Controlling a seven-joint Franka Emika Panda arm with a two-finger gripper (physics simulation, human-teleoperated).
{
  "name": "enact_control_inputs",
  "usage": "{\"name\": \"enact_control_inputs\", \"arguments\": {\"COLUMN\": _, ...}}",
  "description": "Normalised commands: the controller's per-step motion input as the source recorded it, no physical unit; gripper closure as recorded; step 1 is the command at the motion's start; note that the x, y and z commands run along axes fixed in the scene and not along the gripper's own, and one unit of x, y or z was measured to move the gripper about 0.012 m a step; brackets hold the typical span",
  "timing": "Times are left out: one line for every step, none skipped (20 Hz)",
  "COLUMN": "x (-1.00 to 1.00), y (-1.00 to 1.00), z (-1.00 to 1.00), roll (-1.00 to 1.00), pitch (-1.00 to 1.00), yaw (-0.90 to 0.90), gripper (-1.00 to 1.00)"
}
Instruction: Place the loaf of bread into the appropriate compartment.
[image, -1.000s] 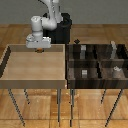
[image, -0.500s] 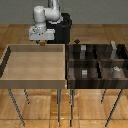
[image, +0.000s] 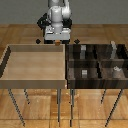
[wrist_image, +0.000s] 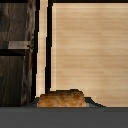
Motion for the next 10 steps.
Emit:
{"name": "enact_control_inputs", "arguments": {"x": 0.0, "y": 1.0, "z": 0.0, "roll": 0.0, "pitch": 0.0, "yaw": 0.0, "gripper": 1.0}}
{"name": "enact_control_inputs", "arguments": {"x": 0.0, "y": 1.0, "z": 0.0, "roll": 0.0, "pitch": 0.0, "yaw": 0.0, "gripper": 1.0}}
{"name": "enact_control_inputs", "arguments": {"x": 0.0, "y": 1.0, "z": 0.0, "roll": 0.0, "pitch": 0.0, "yaw": 0.0, "gripper": 1.0}}
{"name": "enact_control_inputs", "arguments": {"x": 0.0, "y": 1.0, "z": 0.0, "roll": 0.0, "pitch": 0.0, "yaw": 0.0, "gripper": 1.0}}
{"name": "enact_control_inputs", "arguments": {"x": 0.0, "y": 1.0, "z": 0.0, "roll": 0.0, "pitch": 0.0, "yaw": 0.0, "gripper": 1.0}}
{"name": "enact_control_inputs", "arguments": {"x": 0.0, "y": 1.0, "z": 0.0, "roll": 0.0, "pitch": 0.0, "yaw": 0.0, "gripper": 1.0}}
{"name": "enact_control_inputs", "arguments": {"x": 0.0, "y": 1.0, "z": 0.0, "roll": 0.0, "pitch": 0.0, "yaw": 0.0, "gripper": 1.0}}
{"name": "enact_control_inputs", "arguments": {"x": 0.0, "y": 1.0, "z": 0.0, "roll": 0.0, "pitch": 0.0, "yaw": 0.0, "gripper": 1.0}}
{"name": "enact_control_inputs", "arguments": {"x": 0.0, "y": 1.0, "z": 0.0, "roll": 0.0, "pitch": 0.0, "yaw": 0.0, "gripper": 1.0}}
{"name": "enact_control_inputs", "arguments": {"x": 0.0, "y": 1.0, "z": 0.0, "roll": 0.0, "pitch": 0.0, "yaw": 0.0, "gripper": 1.0}}
